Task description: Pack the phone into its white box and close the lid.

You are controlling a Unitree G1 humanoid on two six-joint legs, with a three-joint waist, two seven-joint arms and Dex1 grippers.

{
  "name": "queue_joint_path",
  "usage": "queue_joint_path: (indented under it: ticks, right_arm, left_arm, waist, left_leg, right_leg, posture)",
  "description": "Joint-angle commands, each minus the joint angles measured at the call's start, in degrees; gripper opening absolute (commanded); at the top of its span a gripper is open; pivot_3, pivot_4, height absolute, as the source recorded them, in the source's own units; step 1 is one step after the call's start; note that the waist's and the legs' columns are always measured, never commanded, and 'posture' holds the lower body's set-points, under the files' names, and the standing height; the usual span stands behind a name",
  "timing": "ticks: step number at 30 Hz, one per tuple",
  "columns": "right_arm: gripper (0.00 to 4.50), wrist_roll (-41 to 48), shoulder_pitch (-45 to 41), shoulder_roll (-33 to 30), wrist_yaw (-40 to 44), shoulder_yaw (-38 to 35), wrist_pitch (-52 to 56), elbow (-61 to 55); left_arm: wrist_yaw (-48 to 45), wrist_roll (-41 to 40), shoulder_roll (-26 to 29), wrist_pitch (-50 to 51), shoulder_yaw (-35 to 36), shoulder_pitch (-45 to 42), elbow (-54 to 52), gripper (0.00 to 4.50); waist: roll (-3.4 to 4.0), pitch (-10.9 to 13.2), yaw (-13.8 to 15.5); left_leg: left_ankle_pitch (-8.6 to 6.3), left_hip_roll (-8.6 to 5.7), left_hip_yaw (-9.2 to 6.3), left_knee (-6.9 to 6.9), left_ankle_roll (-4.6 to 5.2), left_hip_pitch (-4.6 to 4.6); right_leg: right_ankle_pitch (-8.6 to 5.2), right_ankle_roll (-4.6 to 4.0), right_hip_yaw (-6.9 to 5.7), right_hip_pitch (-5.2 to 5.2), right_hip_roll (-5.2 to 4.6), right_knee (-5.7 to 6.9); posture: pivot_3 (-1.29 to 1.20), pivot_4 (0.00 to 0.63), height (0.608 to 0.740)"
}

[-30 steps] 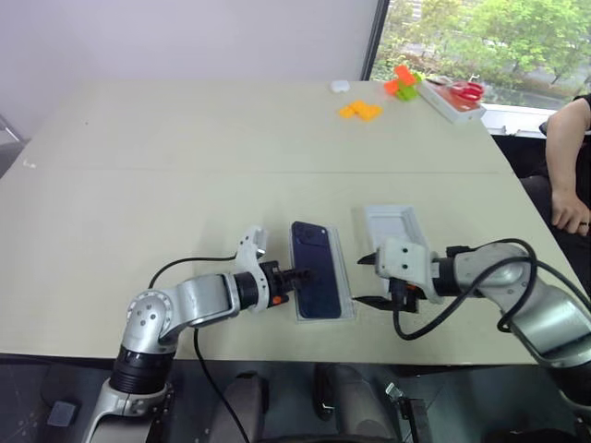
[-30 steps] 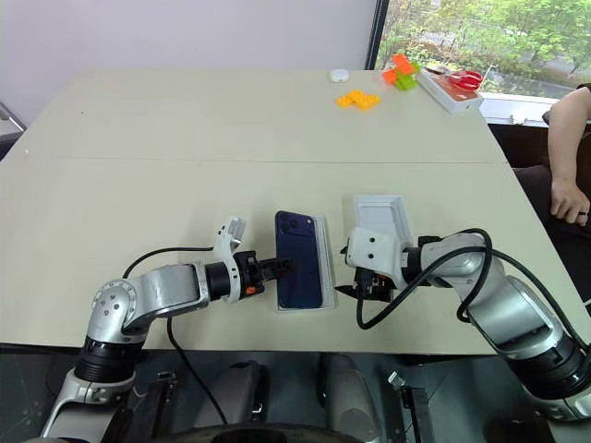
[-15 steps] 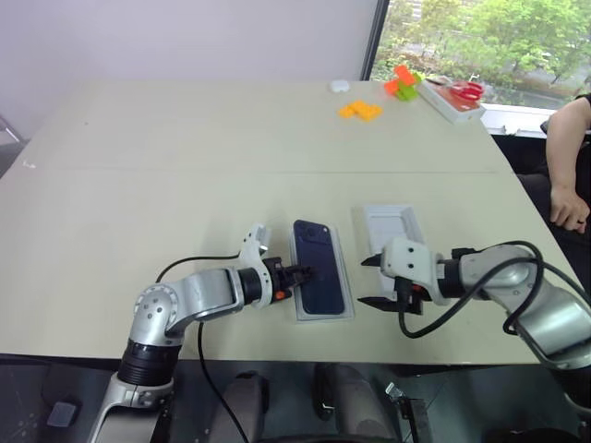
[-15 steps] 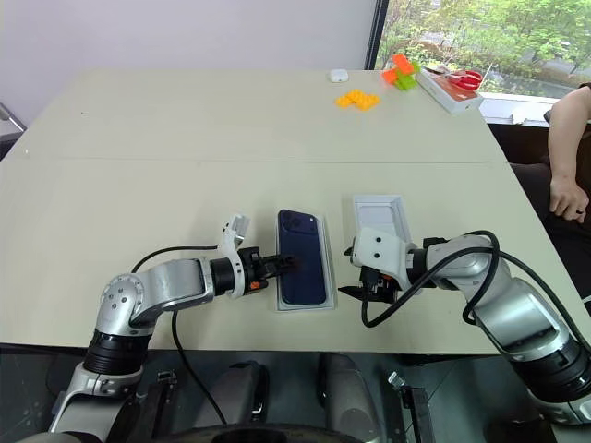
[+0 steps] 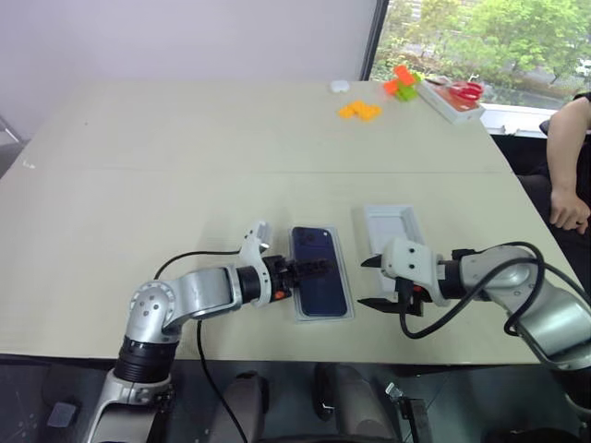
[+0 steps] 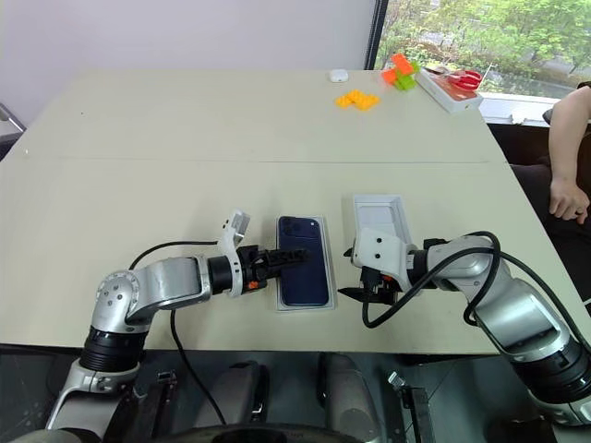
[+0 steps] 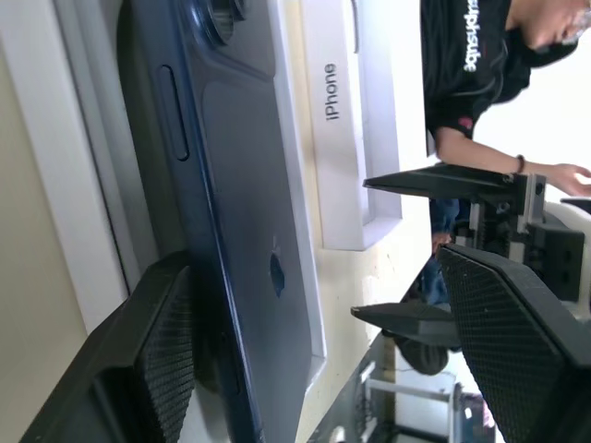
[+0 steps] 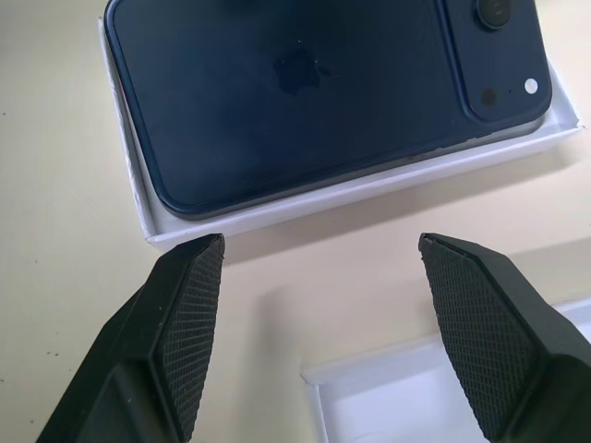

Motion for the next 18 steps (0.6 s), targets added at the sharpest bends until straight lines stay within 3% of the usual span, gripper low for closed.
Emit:
queue_joint_path:
  ticks: [1, 11, 15, 17, 18]
  right_arm:
    - [3.54, 0.5, -0.6, -0.3, -0.2, -1.2, -0.5, -1.3]
    - [3.54, -0.2, -2.1, 0.5, -0.2, 0.0, -1.8, 0.8]
    - [3.54, -0.2, -2.9, 1.0, -0.4, 0.2, -1.9, 1.6]
    - [3.54, 0.4, -3.6, 1.9, -1.1, -0.2, -1.5, 2.0]
    - [3.54, 0.8, -4.0, 2.5, -1.5, -0.5, -1.1, 2.2]
  left_arm:
    - [-3.9, -1.1, 3.4, 0.8, 1.6, -0.4, -4.2, 3.72]
    - [-19.6, -1.1, 21.5, -0.2, 5.0, 1.4, -11.5, 3.72]
    - [-20.2, -0.9, 29.9, -1.3, 9.0, 2.4, -10.3, 3.72]
    - [-22.1, 8.5, 32.6, -3.2, 12.8, 3.6, -11.6, 3.72]
    - [-24.0, 16.9, 32.5, -6.8, 14.8, 5.0, -13.7, 3.72]
  waist:
    - [0.0, 0.0, 0.0]
    - [-0.02, 0.0, 0.0]
    - [-0.05, 0.1, -0.1]
    - [-0.04, 0.1, -0.1]
    - [-0.04, 0.1, -0.2]
  left_leg:
    - [0.0, 0.0, 0.0, 0.0, 0.0, 0.0]
    - [0.0, 0.02, 0.04, 0.0, 0.0, 0.01]
    - [0.0, 0.06, 0.06, -0.01, 0.0, 0.01]
    - [0.0, 0.09, 0.04, -0.04, 0.0, -0.02]
    - [0.0, 0.08, 0.05, -0.04, 0.0, -0.02]
  right_leg:
    - [0.0, 0.0, 0.0, 0.0, 0.01, 0.0]
    - [-0.02, 0.0, -0.01, -0.01, -0.02, 0.0]
    - [-0.03, 0.01, -0.01, -0.04, -0.01, 0.0]
    - [-0.03, 0.01, -0.01, -0.09, 0.01, 0.0]
    - [-0.03, 0.01, -0.01, -0.11, 0.01, 0.0]
  posture:
    - [0.0, 0.15, 0.734]
    - [0.0, 0.15, 0.734]
    - [0.0, 0.15, 0.734]
    - [0.0, 0.15, 0.734]
    - [0.0, 0.15, 0.734]
